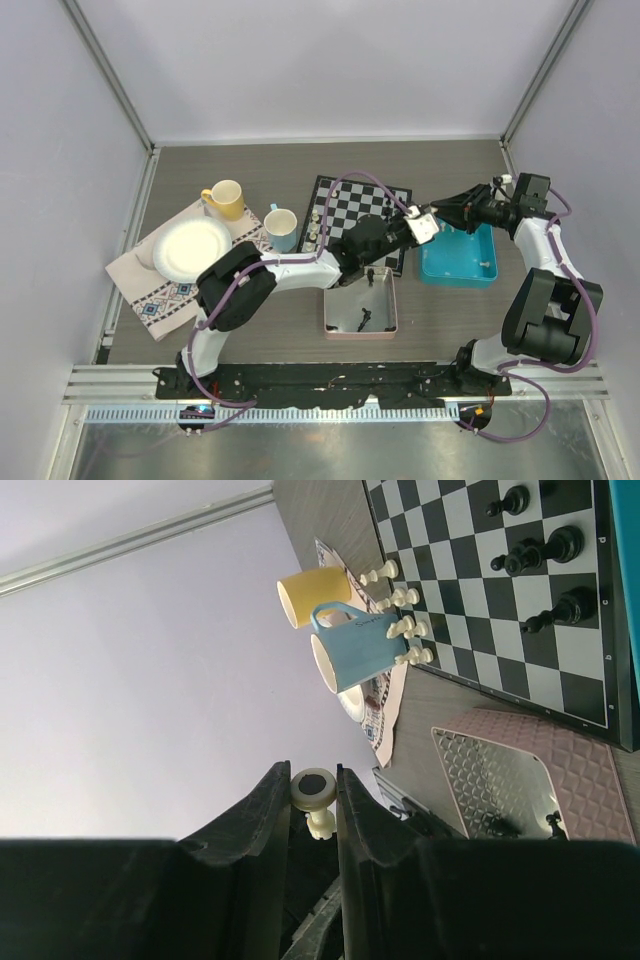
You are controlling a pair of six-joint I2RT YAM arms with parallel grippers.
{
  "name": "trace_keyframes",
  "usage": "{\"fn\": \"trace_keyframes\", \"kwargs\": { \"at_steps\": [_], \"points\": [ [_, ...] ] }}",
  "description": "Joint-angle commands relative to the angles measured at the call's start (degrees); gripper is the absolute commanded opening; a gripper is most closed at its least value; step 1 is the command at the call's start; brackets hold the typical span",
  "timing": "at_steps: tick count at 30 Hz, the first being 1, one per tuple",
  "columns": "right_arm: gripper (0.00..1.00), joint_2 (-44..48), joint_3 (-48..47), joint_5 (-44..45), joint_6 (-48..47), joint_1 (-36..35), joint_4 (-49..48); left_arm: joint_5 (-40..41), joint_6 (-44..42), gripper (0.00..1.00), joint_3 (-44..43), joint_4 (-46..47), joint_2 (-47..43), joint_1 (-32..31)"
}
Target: Set up the chess pieces on the board
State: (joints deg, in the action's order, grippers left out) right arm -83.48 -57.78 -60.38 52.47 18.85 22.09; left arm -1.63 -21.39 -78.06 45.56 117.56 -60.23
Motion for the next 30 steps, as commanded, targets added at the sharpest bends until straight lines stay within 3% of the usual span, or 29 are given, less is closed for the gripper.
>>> {"fn": "trace_keyframes", "kwargs": {
  "at_steps": [1,6,17,25,27,30],
  "points": [
    [0.11,2.27,0.39,-1.76,1.15,-0.04,-1.52,2.76,-0.76,0.45,-3.06,2.95,0.74,-0.42],
    [0.11,2.53,0.39,-2.02,1.5,-0.13,-1.61,3.21,-1.02,0.38,-4.03,2.08,1.45,-0.51],
    [0.11,2.71,0.74,-2.2,1.94,-0.13,-1.87,4.09,-2.08,0.33,-4.29,0.93,1.54,-0.77],
    [0.12,2.89,1.27,-2.55,2.11,-0.13,-1.96,5.06,-1.82,0.07,-5.0,0.06,1.45,-0.95],
    [0.16,2.97,1.27,-2.64,2.11,-0.13,-2.05,5.58,-1.64,0.0,-5.17,-0.03,1.36,-0.95],
    [0.28,3.06,1.44,-3.16,2.11,-0.13,-2.75,7.42,-0.33,0.0,-5.26,-0.47,0.57,-0.95]
  ]
}}
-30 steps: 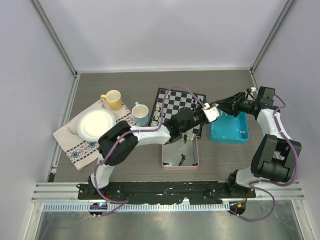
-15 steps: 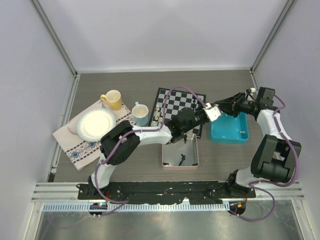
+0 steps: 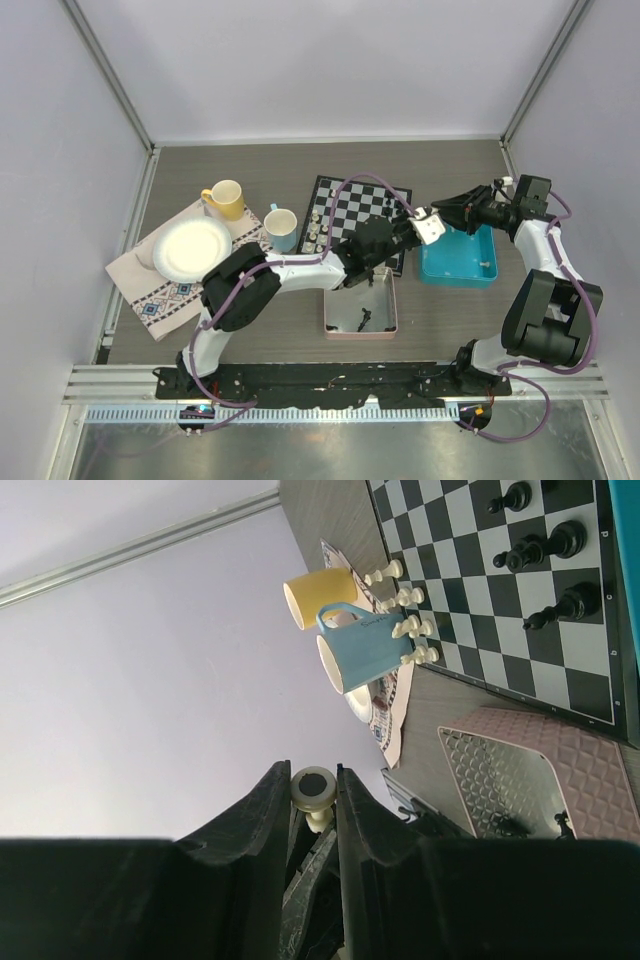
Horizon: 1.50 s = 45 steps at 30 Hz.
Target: Set up the chess pieces on the board
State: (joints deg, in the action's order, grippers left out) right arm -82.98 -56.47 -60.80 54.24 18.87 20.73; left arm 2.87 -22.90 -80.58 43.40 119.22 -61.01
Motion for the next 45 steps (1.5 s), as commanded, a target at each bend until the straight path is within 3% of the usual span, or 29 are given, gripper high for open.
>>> {"fn": "trace_keyframes", "kwargs": {
  "at_steps": [1,2,7,14,18,22,26,33,42,45],
  "points": [
    [0.32,2.56,0.13,-2.92,0.34,-0.15,-2.0,3.27,1.53,0.0,-2.74,0.99,-1.35,-0.16],
    [0.45,2.56,0.04,-3.01,-0.27,-0.15,-2.1,3.63,1.89,0.0,-2.74,0.47,-2.23,-0.16],
    [0.67,2.91,-0.92,-3.02,-5.18,-0.07,-1.57,4.68,7.4,0.0,-1.52,-5.49,-6.79,0.54],
    [0.75,2.47,-4.35,-0.56,-19.07,-0.07,6.42,0.92,18.47,0.0,0.59,-19.3,-17.52,4.49],
    [0.78,2.03,-7.95,2.34,-32.24,-0.07,14.4,-4.33,27.36,0.0,-3.17,-35.16,-22.01,8.88],
    [0.79,1.33,-15.14,4.54,-58.71,-0.07,22.93,-11.73,38.69,0.0,-9.76,-49.96,-23.77,18.88],
    [0.82,1.07,-15.78,8.58,-67.75,-0.06,23.57,-19.12,48.2,0.0,-18.54,-62.8,-20.01,27.95],
    [0.84,-0.95,-14.37,12.01,-69.79,-0.06,20.49,-22.3,49.97,0.0,-37.18,-81.78,-6.4,35.08],
    [0.85,-2.01,-11.48,9.91,-70.85,0.02,19.08,-15.19,50.14,0.0,-60.01,-91.12,12.25,36.4],
    [0.85,-1.75,-10.34,9.12,-71.11,0.28,18.38,-12.82,50.75,0.0,-60.76,-90.07,15.69,36.49]
  ]
}}
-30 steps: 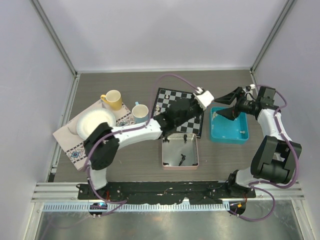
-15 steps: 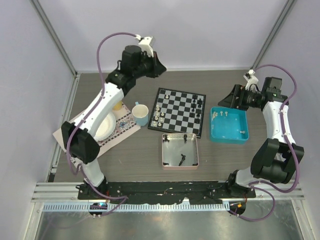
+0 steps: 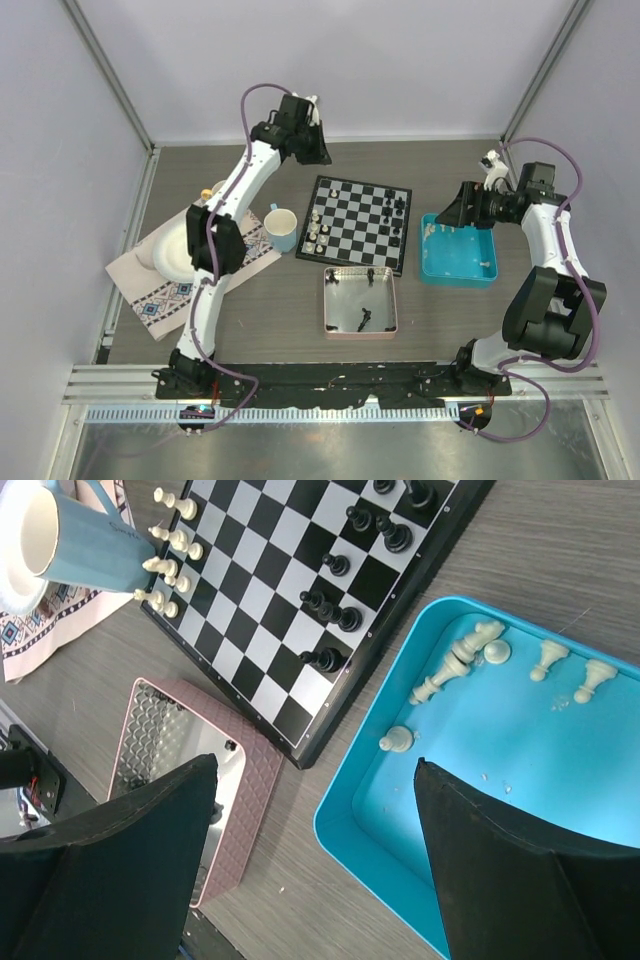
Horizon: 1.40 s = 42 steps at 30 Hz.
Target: Set up the chess pieces on the board
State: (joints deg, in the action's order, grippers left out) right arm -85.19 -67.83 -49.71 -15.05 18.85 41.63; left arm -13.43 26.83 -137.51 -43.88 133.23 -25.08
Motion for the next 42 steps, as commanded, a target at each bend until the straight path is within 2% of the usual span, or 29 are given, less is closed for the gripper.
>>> {"fn": "trace_keyframes", "kwargs": {
  "at_steps": [1,22,42],
  "points": [
    [0.85,0.55,1.3,-2.14,-1.83,0.4,-2.69,4.11,1.12,0.0,-3.82,-2.44,2.81,0.65],
    [0.86,-0.95,2.97,-5.74,-2.79,3.38,-3.57,8.6,4.9,0.01,-6.36,2.57,12.84,0.82],
    [0.86,-1.74,2.97,-6.27,-3.32,3.91,-3.48,8.33,6.57,0.06,-6.8,5.47,16.62,1.09]
  ]
}}
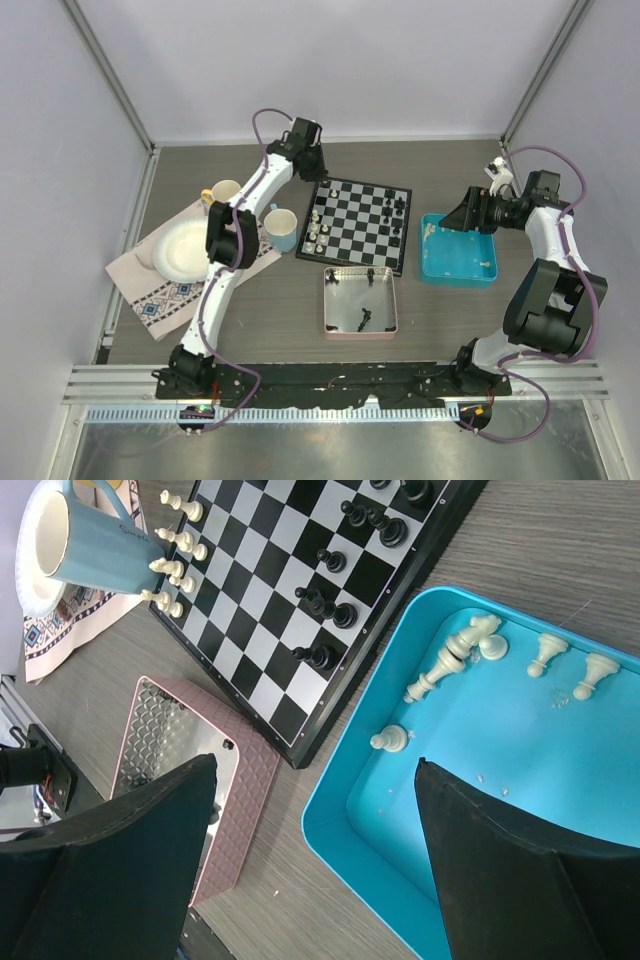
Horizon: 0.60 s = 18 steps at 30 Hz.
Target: Set up the chess pieces on the board
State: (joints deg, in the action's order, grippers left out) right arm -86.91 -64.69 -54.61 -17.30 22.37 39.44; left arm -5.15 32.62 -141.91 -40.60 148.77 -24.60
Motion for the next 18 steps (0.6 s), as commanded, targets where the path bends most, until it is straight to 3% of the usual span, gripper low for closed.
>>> {"fn": "trace_keyframes", "kwargs": {
  "at_steps": [1,18],
  "points": [
    [0.86,-0.1,-0.18,-1.46,-1.07,0.48,-1.3,-0.04,0.78,0.07,-2.41,2.19,1.17,0.61],
    [0.86,-0.1,-0.18,-1.73,-1.16,0.83,-1.03,0.31,1.39,0.16,-2.41,1.75,1.88,0.61]
  ]
}}
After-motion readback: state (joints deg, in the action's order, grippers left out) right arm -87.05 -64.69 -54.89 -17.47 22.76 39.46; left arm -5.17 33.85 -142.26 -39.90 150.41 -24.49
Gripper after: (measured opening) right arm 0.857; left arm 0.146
